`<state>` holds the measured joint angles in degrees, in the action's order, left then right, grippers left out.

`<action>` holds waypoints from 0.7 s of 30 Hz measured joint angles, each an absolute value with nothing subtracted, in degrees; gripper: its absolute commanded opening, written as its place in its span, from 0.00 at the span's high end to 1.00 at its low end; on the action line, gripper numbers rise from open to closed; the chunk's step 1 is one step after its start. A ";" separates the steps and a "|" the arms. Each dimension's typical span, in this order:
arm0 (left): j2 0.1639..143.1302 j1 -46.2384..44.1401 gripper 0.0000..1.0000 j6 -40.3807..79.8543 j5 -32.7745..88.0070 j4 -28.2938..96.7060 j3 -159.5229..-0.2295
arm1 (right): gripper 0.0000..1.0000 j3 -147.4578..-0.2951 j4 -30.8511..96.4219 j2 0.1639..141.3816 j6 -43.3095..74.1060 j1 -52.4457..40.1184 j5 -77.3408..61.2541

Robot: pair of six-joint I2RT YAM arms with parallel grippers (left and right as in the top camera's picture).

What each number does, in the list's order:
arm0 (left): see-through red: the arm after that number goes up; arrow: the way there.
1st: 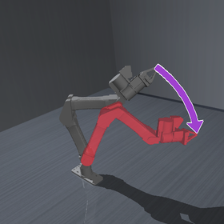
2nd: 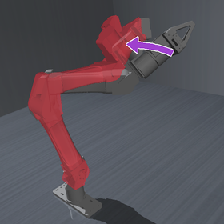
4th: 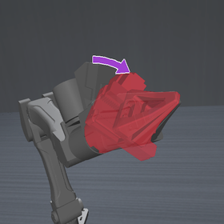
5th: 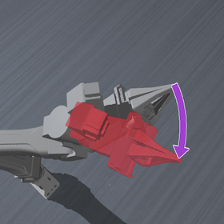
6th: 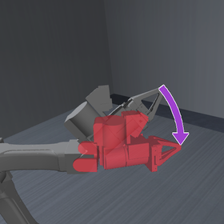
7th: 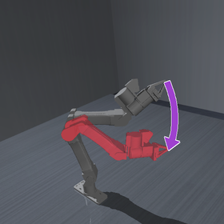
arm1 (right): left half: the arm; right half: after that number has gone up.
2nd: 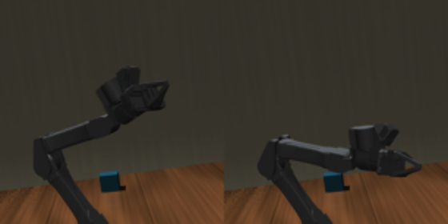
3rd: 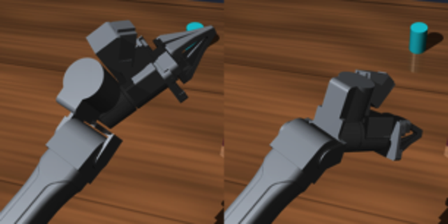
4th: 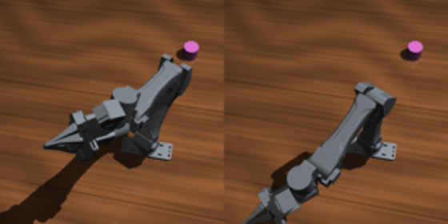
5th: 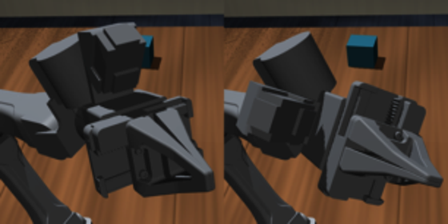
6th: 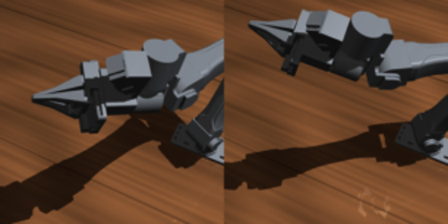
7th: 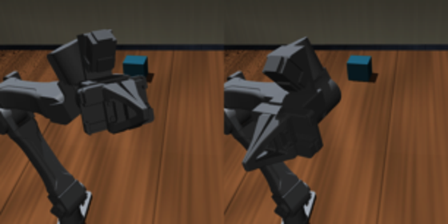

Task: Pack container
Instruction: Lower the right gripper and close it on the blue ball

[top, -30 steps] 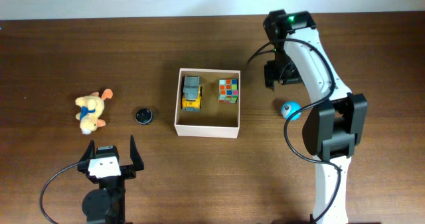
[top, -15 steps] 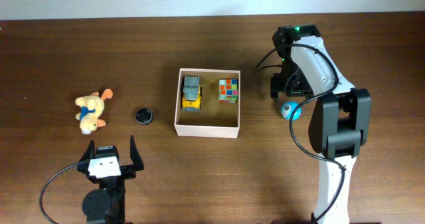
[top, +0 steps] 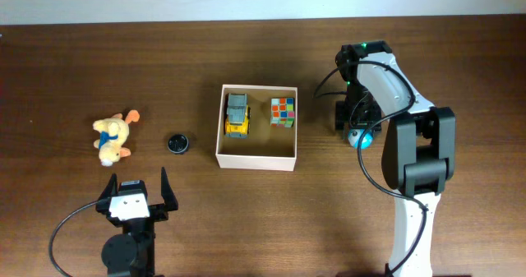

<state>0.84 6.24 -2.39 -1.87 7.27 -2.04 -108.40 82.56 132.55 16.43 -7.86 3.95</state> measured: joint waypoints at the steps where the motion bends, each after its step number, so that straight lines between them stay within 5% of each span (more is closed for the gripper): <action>1: 0.84 6.24 0.01 -2.39 -1.87 7.27 -2.04 | 0.49 -108.40 82.59 132.55 16.45 -7.84 3.95; 15: 0.84 6.24 0.01 -2.39 -1.87 7.27 -2.04 | 0.60 -108.40 81.52 132.55 16.49 -7.68 3.97; 21: 0.84 6.24 0.01 -2.39 -1.87 7.27 -2.04 | 0.73 -107.87 80.64 132.51 16.36 -7.64 4.03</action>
